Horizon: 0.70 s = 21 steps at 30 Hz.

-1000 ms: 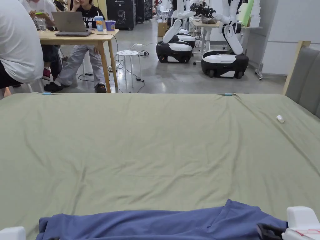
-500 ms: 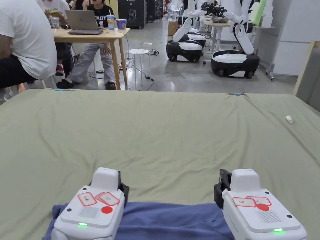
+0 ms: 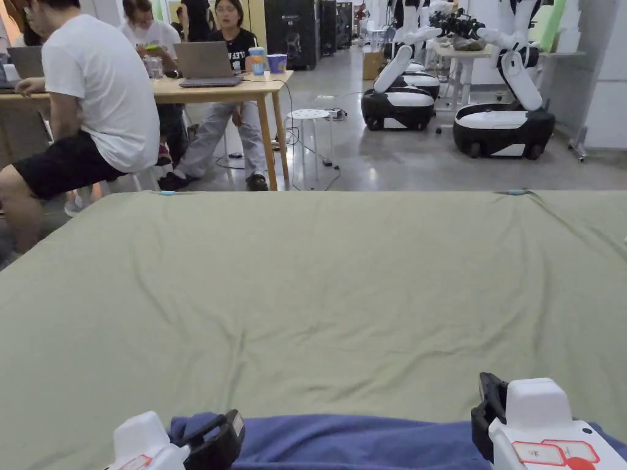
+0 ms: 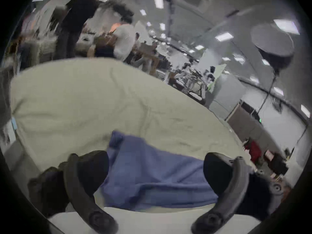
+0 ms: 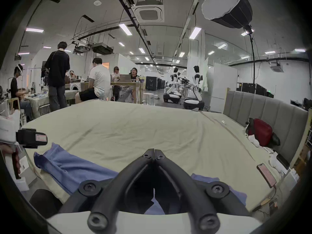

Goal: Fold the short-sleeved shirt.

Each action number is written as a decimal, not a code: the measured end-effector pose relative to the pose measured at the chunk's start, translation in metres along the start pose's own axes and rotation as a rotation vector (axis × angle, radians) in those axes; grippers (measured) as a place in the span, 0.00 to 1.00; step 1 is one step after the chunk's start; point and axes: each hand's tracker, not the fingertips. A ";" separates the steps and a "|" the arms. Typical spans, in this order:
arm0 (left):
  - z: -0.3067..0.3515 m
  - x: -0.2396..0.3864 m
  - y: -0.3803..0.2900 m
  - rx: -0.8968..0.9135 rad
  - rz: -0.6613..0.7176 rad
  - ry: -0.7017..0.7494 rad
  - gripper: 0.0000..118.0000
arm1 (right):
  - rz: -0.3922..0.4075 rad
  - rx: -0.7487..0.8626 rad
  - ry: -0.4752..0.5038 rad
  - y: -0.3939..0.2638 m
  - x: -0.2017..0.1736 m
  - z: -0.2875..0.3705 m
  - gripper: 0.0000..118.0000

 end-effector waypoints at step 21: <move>-0.059 -0.059 -0.015 -0.125 0.541 -0.238 0.05 | 0.032 -0.033 0.011 0.006 -0.022 -0.004 0.00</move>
